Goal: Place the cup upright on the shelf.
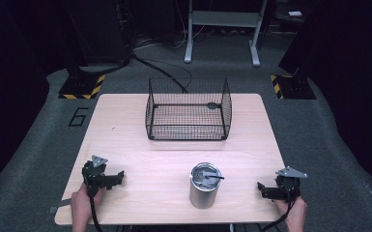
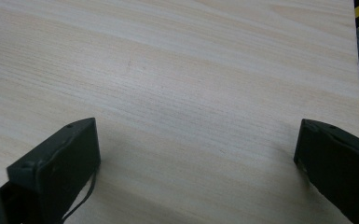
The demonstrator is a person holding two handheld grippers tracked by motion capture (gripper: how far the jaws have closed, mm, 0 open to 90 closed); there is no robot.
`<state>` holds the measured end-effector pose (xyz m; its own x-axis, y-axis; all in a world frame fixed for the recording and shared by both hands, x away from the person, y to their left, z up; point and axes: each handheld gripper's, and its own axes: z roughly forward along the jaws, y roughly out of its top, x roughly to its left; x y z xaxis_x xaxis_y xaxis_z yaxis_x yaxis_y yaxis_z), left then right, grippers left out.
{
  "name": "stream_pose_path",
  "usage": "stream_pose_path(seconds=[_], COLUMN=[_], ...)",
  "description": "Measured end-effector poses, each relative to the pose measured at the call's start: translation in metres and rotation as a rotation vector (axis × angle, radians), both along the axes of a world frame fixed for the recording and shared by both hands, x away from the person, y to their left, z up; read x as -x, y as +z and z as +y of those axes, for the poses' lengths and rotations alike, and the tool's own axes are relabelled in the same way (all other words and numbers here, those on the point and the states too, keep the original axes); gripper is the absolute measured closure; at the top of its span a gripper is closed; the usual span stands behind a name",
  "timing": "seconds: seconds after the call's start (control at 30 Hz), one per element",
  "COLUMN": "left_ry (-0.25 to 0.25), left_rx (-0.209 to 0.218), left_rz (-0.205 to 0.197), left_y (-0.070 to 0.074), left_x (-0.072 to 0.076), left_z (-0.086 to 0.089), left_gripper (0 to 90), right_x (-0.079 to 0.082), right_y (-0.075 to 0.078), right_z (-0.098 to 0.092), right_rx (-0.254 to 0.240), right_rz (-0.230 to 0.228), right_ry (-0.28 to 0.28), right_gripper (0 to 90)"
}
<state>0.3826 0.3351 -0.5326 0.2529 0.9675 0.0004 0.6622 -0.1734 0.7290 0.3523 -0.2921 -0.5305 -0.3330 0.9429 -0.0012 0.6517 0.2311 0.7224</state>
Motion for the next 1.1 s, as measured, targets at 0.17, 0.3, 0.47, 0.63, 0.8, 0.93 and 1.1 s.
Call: stream_pose_path(seconds=[0.17, 0.3, 0.47, 0.63, 0.8, 0.93, 1.1], left_ry=[0.001, 0.0, 0.0, 0.0, 0.001, 0.0, 0.0], left_rx=[0.001, 0.001, 0.002, 0.001, 0.002, 0.001, 0.001], left_rz=[0.002, 0.002, 0.002, 0.0, 0.002, 0.002, 0.002], left_y=[0.0, 0.0, 0.0, 0.0, 0.0, 0.0001, 0.0001], left_x=[0.0001, 0.0001, 0.0001, 0.0, 0.0001, 0.0, 0.0], left_z=[-0.0001, 0.0, 0.0, 0.0, -0.0001, 0.0, 0.0], left_gripper=[0.1, 0.0, 0.0, 0.0, 0.1, 0.1, 0.1], right_x=[-0.0002, 0.0001, 0.0003, 0.0, -0.0003, -0.0017, 0.0001], right_y=[0.0, 0.0001, 0.0001, 0.0002, 0.0003, 0.0009, 0.0042], right_z=[-0.0001, 0.0002, 0.0007, 0.001, 0.0008, 0.0011, 0.0045], right_rx=[-0.001, -0.002, -0.001, -0.001, 0.002, 0.003, -0.003], right_rz=[0.0, 0.002, 0.003, 0.005, 0.007, 0.013, 0.004], right_ry=[0.001, -0.002, -0.004, -0.007, -0.002, -0.001, 0.0], right_gripper=[0.0, 0.0, 0.0, 0.0, 0.0, 0.0, 0.0])
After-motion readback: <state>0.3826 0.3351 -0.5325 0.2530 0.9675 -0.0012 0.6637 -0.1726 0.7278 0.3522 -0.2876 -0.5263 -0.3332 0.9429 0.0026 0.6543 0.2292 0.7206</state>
